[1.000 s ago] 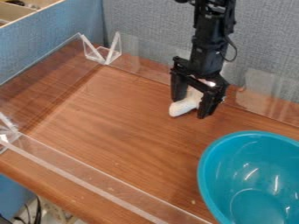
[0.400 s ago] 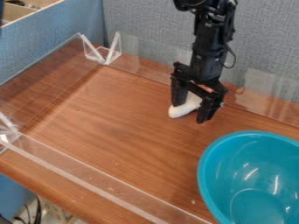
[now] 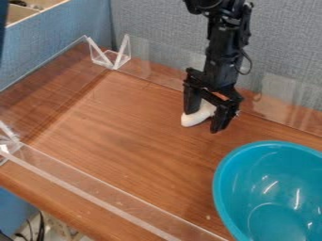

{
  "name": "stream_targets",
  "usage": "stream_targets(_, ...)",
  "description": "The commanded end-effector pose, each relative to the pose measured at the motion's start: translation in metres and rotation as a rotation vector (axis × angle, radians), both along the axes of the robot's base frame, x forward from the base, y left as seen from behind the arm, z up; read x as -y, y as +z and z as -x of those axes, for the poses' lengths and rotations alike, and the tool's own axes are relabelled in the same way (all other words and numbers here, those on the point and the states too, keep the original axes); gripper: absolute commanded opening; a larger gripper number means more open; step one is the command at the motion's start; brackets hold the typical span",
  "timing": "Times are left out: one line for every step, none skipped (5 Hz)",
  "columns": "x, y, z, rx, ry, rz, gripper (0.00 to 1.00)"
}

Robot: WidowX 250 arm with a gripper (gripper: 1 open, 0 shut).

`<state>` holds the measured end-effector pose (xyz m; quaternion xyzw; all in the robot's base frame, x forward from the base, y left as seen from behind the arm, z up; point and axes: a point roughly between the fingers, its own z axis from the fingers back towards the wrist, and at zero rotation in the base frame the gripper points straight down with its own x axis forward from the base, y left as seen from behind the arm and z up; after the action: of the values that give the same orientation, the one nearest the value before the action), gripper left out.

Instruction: Put the mushroom in the blue bowl

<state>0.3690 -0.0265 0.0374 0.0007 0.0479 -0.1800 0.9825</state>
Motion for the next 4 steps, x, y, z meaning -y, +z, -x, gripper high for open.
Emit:
stream_targets(-0.0037,0.009,-0.0076,0.044,-0.015,0.007,1.0)
stream_targets(-0.004,0.0053,-0.0081,0.045,-0.027,0.006,1.0)
stream_targets(-0.0036,0.0042,-0.0085,0.048,-0.033,0.009,0.0)
stream_targets(-0.0031,0.0074,-0.0084,0.054,-0.041,0.016,0.0)
